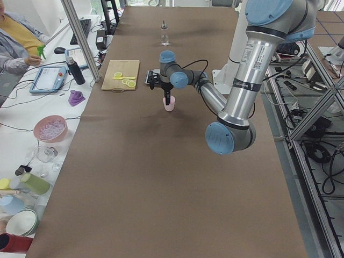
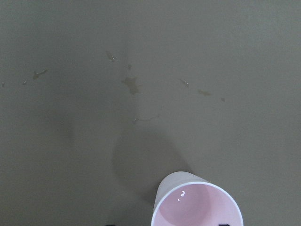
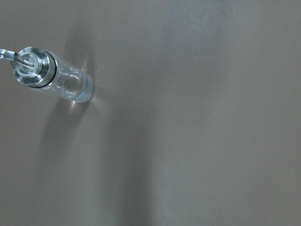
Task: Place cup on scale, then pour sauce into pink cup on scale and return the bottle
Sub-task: 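Reach the left gripper to the pink cup and grasp it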
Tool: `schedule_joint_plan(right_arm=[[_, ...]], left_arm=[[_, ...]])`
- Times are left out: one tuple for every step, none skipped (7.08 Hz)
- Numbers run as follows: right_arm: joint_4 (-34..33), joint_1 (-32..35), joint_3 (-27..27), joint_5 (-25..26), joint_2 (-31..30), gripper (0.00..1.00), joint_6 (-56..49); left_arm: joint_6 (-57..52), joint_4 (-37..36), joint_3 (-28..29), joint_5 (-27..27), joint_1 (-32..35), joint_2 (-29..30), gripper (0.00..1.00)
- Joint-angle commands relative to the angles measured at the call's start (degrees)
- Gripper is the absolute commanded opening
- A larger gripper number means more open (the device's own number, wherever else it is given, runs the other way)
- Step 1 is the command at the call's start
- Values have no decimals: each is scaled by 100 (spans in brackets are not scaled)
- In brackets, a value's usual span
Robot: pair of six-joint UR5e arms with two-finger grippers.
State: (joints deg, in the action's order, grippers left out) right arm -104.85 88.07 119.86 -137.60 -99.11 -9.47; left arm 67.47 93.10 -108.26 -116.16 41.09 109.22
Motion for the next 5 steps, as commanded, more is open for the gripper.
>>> schedule_joint_plan(right_arm=[[0,0,-7,5,-3,100,-2],[0,0,-7,-4,-3,100,7],[0,0,-7,-4,-3,100,-2],[0,0,-7,-4,-3,100,7],[0,0,-7,-13,-3,100,7]], left_arm=[[11,15,190,-3,-4,82,73],[11,50,260,-3,-4,126,70],[11,59,383,-3,-13,170,69],[11,94,445,-11,-22,196,61],[3,95,454,-159,-22,197,33]])
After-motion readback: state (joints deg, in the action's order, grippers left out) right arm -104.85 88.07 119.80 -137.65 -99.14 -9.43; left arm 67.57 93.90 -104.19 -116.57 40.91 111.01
